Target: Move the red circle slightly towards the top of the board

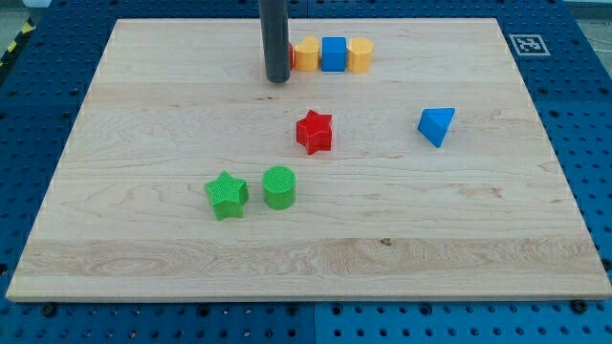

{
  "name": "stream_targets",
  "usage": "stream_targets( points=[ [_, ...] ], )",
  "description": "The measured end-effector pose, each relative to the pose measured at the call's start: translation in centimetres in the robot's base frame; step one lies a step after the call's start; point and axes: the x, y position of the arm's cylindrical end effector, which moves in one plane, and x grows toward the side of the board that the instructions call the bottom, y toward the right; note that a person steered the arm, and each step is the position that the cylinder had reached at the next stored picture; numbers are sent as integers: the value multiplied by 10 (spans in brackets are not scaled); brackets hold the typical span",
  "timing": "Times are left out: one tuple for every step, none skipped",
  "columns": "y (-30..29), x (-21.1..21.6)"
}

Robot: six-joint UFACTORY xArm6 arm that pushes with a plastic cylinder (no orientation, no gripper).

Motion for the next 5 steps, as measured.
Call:
stream_targets(
  points=[
    [0, -16],
    [0, -20],
    [0, -20],
    [-5, -8],
    [-23, 1]
  ],
)
